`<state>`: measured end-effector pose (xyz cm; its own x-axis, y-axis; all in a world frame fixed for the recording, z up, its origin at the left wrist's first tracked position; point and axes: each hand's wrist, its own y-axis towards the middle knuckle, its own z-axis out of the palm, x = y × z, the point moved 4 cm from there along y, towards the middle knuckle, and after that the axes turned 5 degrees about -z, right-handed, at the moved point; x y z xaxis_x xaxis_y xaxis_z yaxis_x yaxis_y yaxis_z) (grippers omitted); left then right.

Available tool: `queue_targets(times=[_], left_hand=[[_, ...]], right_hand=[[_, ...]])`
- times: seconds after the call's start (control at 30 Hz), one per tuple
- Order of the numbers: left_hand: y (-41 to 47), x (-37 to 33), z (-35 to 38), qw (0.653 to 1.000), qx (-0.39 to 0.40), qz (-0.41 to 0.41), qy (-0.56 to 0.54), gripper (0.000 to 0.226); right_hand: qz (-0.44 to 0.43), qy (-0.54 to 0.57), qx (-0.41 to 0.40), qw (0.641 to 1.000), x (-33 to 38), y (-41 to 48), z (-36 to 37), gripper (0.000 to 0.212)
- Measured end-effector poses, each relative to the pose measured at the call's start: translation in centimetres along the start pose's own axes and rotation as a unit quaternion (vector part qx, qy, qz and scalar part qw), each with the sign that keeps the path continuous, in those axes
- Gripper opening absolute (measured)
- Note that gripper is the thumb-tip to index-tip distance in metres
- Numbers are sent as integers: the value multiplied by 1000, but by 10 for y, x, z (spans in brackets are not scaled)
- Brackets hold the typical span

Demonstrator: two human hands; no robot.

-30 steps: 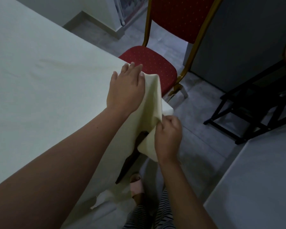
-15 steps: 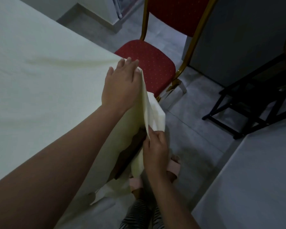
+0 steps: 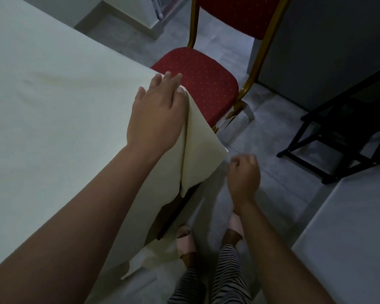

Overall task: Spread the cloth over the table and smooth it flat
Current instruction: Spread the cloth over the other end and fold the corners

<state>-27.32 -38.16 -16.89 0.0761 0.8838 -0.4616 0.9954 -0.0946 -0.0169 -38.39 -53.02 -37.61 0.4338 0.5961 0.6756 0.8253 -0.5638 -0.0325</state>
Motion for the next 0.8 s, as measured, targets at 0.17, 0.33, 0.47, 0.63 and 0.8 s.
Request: queue_targets(times=[0.17,0.33,0.47,0.63,0.8], left_hand=[[0,0,-2,1000,-20,-1,-2,45],[-1,0,-3,1000,-8,-3,-13,44],[1,1,-3,1000,-1,-6,-13,44],[0,-1,-1,1000,3,1,-1,46],[0,0,-1,1000,-3,4,9,46]], right_hand=[[-52,-130,250,958,2,68,77,59],[41,3,457,888,-20,19,110,52],[74,24,557,827,-15,-12,102,41],[-17,-173,363,915,-11,-13,74,29],[-12,-125,235,964,-1,-16,66,21]])
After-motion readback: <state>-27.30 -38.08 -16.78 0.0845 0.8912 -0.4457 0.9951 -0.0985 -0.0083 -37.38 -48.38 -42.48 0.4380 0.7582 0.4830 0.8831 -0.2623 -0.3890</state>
